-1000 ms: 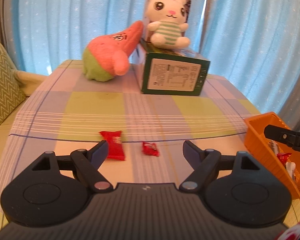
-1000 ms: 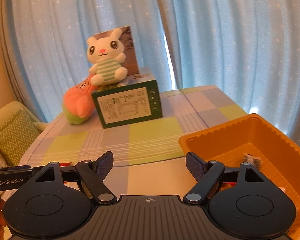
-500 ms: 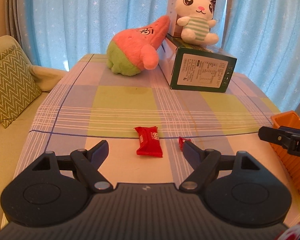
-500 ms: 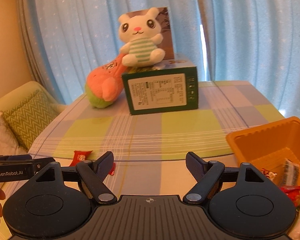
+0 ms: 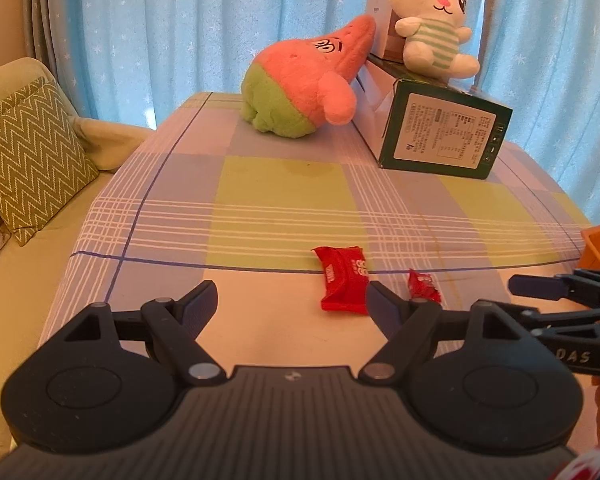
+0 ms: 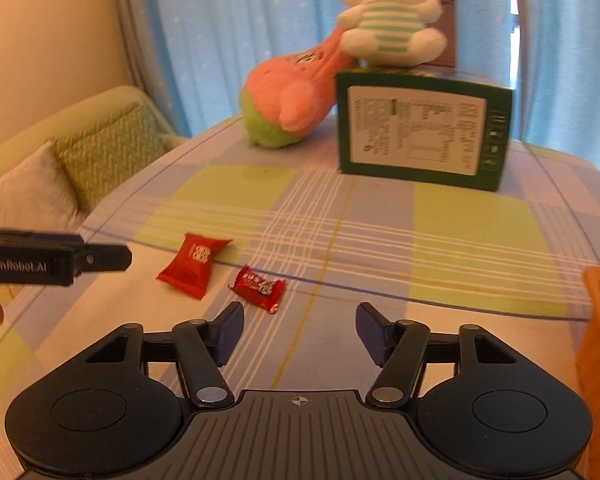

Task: Organize snacks
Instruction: 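Move both open tools back toward the two red candies on the table, then grasp the small red candy with the right tool while the left tool grasps the large red candy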

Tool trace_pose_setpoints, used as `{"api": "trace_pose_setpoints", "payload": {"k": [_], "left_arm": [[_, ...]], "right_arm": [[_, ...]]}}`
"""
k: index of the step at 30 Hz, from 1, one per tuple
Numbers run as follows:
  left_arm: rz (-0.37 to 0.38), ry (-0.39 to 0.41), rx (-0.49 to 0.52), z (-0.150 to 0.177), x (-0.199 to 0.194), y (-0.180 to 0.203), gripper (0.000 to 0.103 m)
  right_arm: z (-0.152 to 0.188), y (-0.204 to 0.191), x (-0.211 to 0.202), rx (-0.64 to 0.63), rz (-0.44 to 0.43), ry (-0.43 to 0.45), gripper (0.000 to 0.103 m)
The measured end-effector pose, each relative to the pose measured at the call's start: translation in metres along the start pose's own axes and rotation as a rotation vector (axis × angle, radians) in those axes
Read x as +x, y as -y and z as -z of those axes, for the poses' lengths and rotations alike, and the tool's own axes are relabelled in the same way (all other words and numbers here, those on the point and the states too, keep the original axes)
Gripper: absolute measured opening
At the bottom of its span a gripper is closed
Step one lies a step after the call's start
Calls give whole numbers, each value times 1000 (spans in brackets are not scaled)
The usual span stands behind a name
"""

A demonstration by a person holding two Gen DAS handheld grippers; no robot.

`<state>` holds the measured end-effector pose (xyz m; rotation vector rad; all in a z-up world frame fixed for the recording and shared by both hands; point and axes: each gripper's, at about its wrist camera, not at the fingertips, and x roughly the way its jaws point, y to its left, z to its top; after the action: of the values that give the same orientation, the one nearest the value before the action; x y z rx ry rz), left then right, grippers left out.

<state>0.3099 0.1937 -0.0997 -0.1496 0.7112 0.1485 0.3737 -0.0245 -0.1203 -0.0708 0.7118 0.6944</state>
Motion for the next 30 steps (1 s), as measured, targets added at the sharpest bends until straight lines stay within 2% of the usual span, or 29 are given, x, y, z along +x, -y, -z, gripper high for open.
{"api": "trace_pose_setpoints", "payload": {"k": [4,8,15,18,23,25,30], "left_arm": [[3,-8,-17,1,7,-5,79],[8,-12,-23,1,13,-6,79],[13,-19,-36,0,23,-7,79],[16,-16,-31,1,26,-7,79],[21,-11,-36,1,31,-8,79],[24,-13,-39,2,34,-8,78],[58,-9,-35,2,41,0,69]], "right_arm": [[1,-5,24,-73,-1,-22,52],[0,-7,41,-135,25,-3,50],[-7,-3,56,-144,4,37,46],[-9,-5,59,-160,-8,53,38],[-11,-10,65,-184,-31,66,30],[-11,-11,65,-192,-41,65,17],[-15,-5,60,-137,-20,64,16]]}}
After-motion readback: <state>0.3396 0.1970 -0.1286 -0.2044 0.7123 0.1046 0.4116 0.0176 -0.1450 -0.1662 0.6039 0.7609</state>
